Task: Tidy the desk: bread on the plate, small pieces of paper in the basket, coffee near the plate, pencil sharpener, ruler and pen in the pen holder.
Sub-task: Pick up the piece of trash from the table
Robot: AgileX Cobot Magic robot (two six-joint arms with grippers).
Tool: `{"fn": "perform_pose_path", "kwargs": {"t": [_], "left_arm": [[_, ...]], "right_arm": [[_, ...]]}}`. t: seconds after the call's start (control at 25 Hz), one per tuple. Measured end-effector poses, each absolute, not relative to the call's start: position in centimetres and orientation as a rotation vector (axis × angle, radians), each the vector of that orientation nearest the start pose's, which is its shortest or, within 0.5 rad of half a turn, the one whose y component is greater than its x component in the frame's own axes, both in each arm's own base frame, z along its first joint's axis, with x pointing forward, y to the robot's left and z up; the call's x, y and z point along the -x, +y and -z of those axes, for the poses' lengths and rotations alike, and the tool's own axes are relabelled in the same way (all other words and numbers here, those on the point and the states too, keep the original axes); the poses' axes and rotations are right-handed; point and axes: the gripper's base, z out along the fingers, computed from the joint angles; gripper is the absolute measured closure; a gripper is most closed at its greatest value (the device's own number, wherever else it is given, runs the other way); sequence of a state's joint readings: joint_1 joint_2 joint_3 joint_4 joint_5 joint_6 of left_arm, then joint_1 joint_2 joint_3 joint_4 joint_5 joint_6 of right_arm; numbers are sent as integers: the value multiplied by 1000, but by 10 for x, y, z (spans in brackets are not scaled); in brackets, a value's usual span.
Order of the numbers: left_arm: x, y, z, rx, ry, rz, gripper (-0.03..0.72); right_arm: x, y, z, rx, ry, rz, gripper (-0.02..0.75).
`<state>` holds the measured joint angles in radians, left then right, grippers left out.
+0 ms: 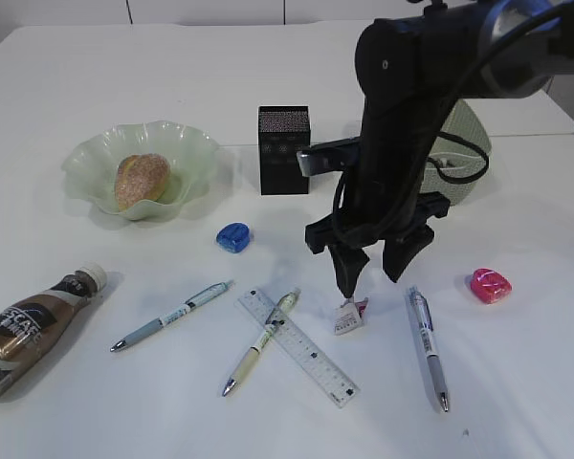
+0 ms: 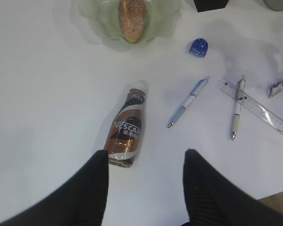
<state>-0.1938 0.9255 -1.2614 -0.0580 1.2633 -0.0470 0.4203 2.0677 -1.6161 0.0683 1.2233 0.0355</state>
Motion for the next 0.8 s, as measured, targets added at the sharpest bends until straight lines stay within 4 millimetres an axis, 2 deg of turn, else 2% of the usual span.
{"fn": "perform_pose_path", "kwargs": {"t": [0.04, 0.12, 0.28, 0.8], "left_arm": [[-138, -32, -427, -182, 2410, 185, 331], [-138, -32, -427, -182, 2410, 185, 331], [-138, -32, -427, -182, 2410, 185, 331], [-138, -32, -427, -182, 2410, 185, 331]], "right_arm": [[-371, 172, -193, 569, 3120, -93, 241], [-372, 175, -180, 559, 3157, -120, 242], [-373, 176, -174, 558, 3171, -121, 241], [-374, 177, -173, 546, 3158, -136, 240]]}}
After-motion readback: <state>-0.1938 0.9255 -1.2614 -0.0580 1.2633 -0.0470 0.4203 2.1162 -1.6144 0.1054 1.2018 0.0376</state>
